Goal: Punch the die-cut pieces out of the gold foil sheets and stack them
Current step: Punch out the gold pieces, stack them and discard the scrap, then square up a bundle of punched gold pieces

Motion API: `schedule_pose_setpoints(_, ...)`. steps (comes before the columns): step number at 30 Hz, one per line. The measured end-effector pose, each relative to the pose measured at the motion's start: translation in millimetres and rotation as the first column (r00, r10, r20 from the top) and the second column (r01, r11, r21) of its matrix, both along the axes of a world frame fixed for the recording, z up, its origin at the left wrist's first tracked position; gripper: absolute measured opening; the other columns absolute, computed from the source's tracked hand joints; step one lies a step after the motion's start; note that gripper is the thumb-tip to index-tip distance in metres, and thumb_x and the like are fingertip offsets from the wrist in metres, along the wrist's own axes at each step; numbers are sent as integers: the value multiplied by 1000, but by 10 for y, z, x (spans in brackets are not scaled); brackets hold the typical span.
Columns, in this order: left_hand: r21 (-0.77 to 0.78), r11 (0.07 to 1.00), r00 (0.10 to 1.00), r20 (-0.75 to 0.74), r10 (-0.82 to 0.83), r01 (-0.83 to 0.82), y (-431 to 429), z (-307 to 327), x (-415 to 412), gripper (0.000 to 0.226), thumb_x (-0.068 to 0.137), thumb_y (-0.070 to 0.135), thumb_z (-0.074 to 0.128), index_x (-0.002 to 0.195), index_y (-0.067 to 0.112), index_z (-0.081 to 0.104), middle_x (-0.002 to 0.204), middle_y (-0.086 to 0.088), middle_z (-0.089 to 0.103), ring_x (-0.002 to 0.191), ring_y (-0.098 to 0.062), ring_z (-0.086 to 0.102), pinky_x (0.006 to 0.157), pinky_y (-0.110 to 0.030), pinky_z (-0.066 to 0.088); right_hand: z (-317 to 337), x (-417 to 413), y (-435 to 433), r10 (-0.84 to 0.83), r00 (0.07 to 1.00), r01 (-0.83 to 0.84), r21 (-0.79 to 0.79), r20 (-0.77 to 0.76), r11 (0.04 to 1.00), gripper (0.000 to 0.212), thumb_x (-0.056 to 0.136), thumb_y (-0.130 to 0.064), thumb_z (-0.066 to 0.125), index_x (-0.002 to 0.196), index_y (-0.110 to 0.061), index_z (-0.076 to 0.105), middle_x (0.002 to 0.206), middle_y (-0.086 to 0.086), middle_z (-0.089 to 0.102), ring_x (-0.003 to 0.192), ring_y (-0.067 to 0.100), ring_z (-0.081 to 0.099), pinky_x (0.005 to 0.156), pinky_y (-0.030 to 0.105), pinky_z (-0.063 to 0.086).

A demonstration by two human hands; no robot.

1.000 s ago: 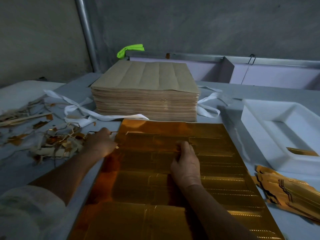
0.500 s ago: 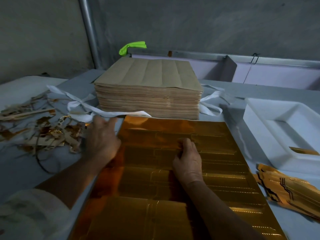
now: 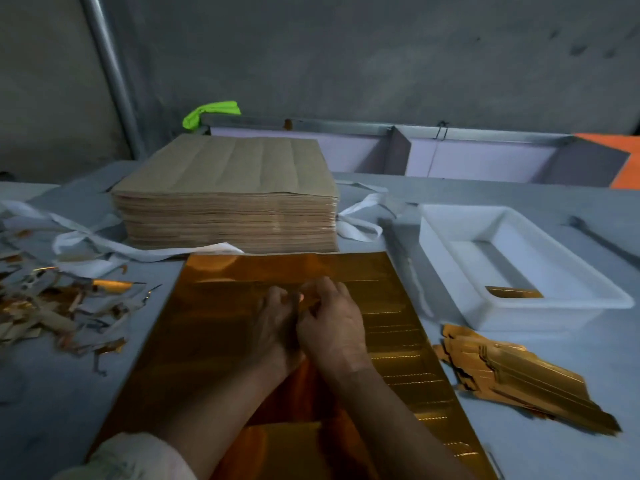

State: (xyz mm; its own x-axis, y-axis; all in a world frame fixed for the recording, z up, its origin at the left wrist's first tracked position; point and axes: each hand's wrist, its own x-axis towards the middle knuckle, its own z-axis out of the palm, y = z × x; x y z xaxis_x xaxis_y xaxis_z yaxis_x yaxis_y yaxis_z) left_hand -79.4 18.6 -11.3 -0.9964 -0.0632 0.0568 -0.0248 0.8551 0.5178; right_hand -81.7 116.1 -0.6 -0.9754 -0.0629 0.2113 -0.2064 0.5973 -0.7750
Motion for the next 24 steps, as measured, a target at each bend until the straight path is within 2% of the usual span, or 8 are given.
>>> schedule_pose_setpoints(3,-127,990,995,-69,-72,63,165,-62,-79,45,94,47,49,137,37,40,147,3,33,132,-22,34,113,-38,30,13,-71,298,-74,997,73,70,16,995,29,89,-25,58,113,-40,51,100,-19,38,104,8,48,86,26,46)
schedule_pose_setpoints(5,-197,977,992,-77,-95,78,272,-124,-157,59,97,49,43,151,33,25,159,1,18,144,-24,20,119,-38,15,25,-122,522,-158,985,147,141,71,979,40,87,-23,60,126,-31,51,116,-9,46,114,14,47,92,31,45)
schedule_pose_setpoints(7,-222,972,997,-5,-72,69,378,-220,-233,71,97,60,33,156,29,9,164,2,6,151,-22,3,121,-40,2,26,-155,761,-232,966,209,183,115,961,46,88,-26,57,133,-23,49,130,2,47,121,23,47,99,39,44)
schedule_pose_setpoints(10,-280,958,993,110,-35,65,453,-411,-283,84,89,77,14,156,28,0,165,3,-4,151,-19,-8,119,-42,-8,-26,-143,1062,-285,943,241,235,173,942,44,93,-31,53,135,-20,46,132,7,48,121,27,47,102,43,44)
schedule_pose_setpoints(16,-336,941,997,74,-25,49,433,-545,-318,102,72,86,-6,156,29,3,165,3,0,151,-19,-6,116,-40,-8,-181,-67,1325,-257,934,138,411,250,901,40,98,-30,50,136,-20,43,133,8,48,122,26,46,104,40,42)
schedule_pose_setpoints(24,-371,928,998,63,-14,37,433,-530,-313,96,78,85,2,156,29,7,165,3,5,151,-19,0,120,-43,0,-272,51,1261,-196,963,85,484,184,871,31,99,-36,44,127,-22,45,125,8,47,113,24,45,100,38,41)
